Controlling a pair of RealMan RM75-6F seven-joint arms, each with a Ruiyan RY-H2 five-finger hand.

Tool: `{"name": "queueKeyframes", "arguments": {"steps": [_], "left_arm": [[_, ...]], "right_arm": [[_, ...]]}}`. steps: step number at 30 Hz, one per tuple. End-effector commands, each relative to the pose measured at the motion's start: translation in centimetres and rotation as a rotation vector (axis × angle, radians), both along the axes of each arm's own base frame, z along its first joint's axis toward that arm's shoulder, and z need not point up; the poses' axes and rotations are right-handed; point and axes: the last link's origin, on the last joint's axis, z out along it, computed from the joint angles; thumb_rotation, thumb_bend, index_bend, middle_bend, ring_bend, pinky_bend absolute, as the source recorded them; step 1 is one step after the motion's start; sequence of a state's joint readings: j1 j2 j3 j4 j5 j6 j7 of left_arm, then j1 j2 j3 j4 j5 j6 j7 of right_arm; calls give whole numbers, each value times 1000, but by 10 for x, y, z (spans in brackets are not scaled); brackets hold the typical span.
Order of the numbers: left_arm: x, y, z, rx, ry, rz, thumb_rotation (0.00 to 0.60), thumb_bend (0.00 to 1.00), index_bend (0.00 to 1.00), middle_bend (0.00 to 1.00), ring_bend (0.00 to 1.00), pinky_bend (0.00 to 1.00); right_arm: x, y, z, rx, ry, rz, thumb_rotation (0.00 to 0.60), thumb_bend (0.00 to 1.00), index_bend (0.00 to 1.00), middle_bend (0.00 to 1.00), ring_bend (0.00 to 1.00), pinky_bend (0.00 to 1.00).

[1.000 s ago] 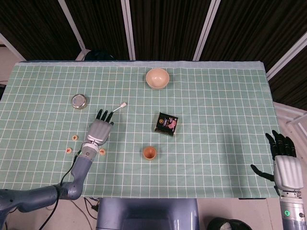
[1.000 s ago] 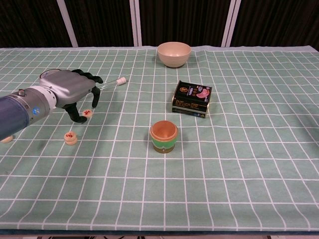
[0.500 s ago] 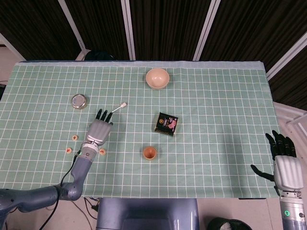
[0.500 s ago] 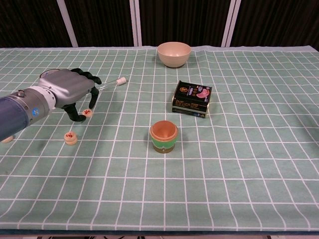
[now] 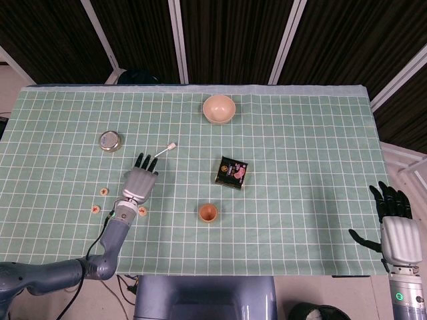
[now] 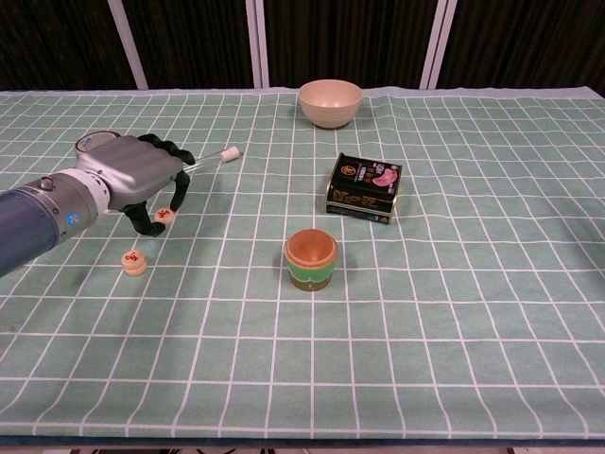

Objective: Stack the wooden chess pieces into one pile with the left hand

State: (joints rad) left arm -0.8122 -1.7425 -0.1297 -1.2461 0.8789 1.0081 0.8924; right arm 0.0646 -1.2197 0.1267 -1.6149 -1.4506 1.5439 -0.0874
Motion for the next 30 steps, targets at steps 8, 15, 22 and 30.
{"name": "queueKeyframes", "arguments": {"steps": [8,15,22,30], "left_arm": [[1,-1,1,0,1,-2,600,311,513,85,0,0],[3,-4,12,11,-21,-14,600,312,511,87,0,0],[9,-22,45,26,-60,-61,600,311,506,95,0,0],[-4,-51,70,1,-95,-67,600,312,506,93,0,0]], "right_arm": [[0,0,0,0,-3,-1,600,233,89,14,25,0],[0,0,0,-2,-4,-1,600,233,89,14,25,0],[0,0,0,-2,-5,0,600,233,90,14,25,0],[1,0,-1,0,-2,3,600,233,90,14,25,0]]}}
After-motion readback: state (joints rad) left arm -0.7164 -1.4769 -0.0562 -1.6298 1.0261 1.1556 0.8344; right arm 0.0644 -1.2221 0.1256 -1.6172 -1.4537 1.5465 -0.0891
